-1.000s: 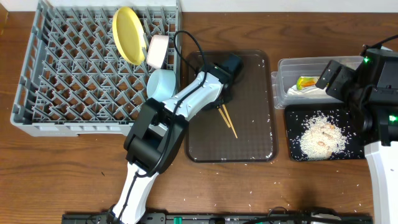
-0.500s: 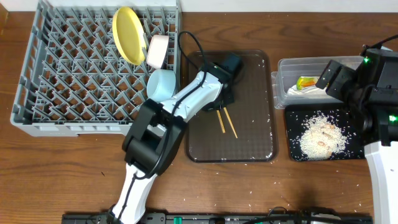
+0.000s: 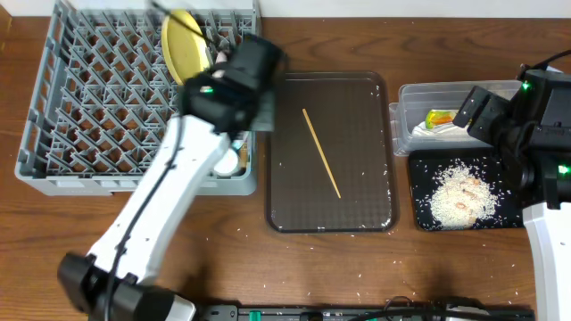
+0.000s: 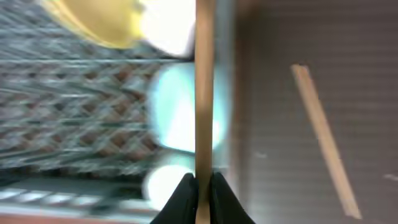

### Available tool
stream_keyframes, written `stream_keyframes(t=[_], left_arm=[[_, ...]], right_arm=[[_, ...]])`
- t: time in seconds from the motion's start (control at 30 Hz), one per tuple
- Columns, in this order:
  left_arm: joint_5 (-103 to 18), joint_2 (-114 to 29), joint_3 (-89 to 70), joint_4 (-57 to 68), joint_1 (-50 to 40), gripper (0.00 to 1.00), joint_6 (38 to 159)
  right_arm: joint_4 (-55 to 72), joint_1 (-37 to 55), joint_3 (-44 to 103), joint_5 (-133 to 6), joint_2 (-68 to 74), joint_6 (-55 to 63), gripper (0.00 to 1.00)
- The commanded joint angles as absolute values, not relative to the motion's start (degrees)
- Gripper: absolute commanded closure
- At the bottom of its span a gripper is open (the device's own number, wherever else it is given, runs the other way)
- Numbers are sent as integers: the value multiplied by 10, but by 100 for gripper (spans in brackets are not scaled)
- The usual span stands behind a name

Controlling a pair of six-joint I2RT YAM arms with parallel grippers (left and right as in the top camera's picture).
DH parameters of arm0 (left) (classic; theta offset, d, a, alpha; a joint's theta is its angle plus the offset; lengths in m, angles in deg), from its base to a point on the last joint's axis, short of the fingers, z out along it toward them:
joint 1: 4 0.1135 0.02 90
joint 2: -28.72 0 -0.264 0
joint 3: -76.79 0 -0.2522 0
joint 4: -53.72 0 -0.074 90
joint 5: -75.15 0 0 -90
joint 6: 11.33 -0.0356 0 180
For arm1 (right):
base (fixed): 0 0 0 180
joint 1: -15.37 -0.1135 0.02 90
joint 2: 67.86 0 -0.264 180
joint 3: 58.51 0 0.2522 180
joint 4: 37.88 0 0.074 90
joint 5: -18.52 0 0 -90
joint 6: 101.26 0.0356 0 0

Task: Sort waste into correct bins and load items into the dishwasher
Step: 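Place the chopstick into the dish rack with the left gripper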

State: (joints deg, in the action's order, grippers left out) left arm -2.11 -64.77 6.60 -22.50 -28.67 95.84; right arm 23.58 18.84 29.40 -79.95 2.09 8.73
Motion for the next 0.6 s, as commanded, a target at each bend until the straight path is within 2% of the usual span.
stream_keyframes(t=[0.0,0.2,0.37,0.4,0.43,0.57], left_arm=[[62,-654,60,-234,-228,93,855],[62,-694,-7,-163,-155,93,822],[62,-732,-20,-142,-136,92,812],[62,-735,-20,-136,-136,86,813],[62,-735,-20,-129,-136,73,813],[62,-735,-20,-102,-136,60,813]], right_arm=[[235,191,301,-805,20,93,1],[235,191,301,-805,20,93,1],[235,191,301,-805,20,93,1],[235,191,301,-805,20,93,1],[235,191,301,-805,20,93,1],[235,191,301,-805,20,93,1]])
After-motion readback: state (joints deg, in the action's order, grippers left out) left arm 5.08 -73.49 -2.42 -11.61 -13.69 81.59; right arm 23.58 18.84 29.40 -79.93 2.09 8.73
